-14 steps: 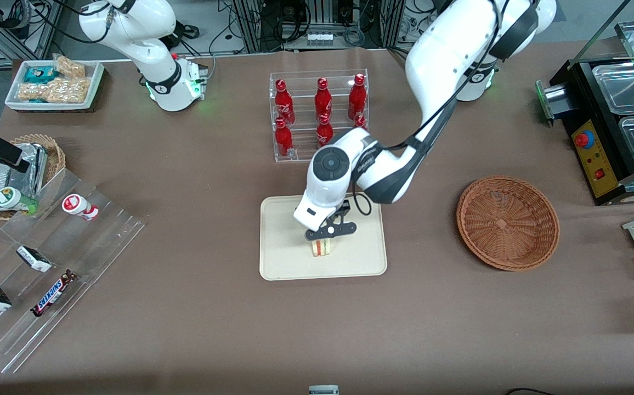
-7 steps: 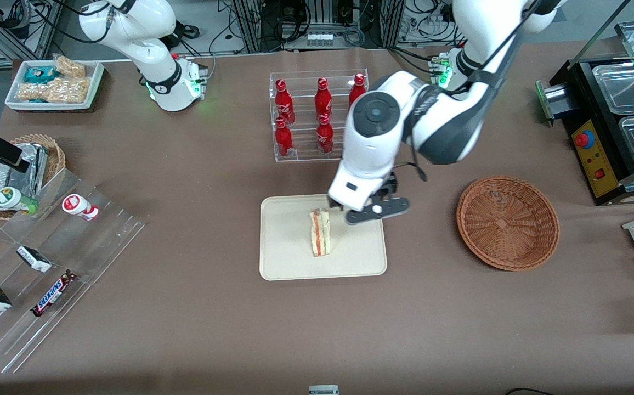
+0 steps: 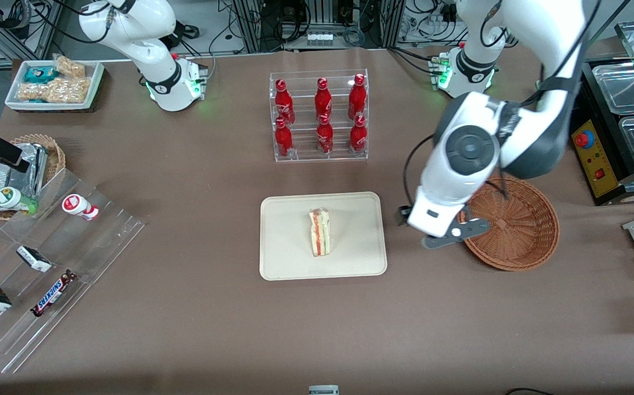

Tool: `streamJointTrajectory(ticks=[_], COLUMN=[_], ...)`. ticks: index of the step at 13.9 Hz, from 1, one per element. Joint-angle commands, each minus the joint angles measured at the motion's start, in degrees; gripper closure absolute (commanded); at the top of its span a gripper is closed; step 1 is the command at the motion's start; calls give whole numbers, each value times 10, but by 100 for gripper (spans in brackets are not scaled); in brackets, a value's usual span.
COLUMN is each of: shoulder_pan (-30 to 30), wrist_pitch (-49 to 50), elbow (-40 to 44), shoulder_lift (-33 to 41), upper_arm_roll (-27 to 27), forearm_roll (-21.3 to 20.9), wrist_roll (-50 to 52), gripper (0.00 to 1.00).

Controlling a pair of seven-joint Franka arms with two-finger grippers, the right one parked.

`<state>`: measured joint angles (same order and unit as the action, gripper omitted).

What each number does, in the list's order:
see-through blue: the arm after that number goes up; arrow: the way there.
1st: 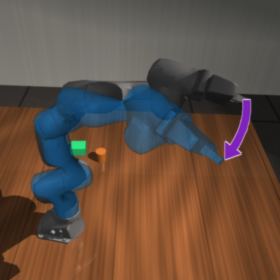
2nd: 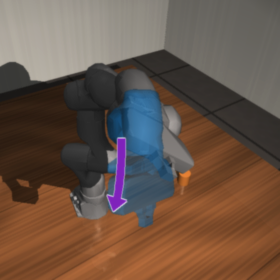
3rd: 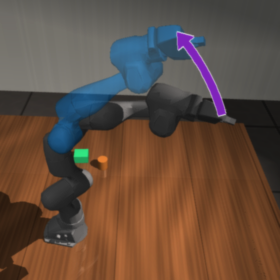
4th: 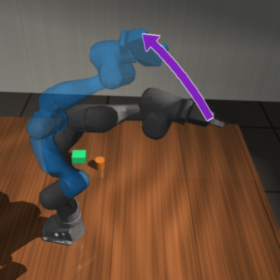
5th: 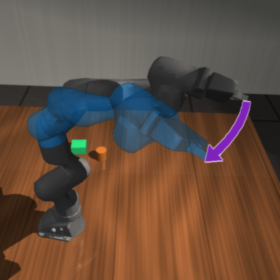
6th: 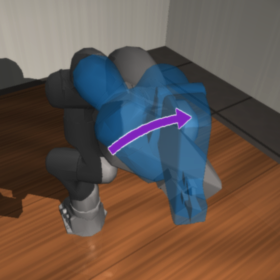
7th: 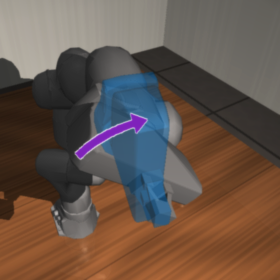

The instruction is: Place sandwich from basket to tray

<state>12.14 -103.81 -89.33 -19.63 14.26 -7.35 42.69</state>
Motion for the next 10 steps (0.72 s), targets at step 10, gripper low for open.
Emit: streamJointTrajectory(ticks=[10], shoulder_pan=[-118], wrist_pitch=[47], elbow=[-125], shoulder_lift=[189], upper_arm_roll=[-74], forearm_roll=[70], wrist_roll=[-366], gripper=[0])
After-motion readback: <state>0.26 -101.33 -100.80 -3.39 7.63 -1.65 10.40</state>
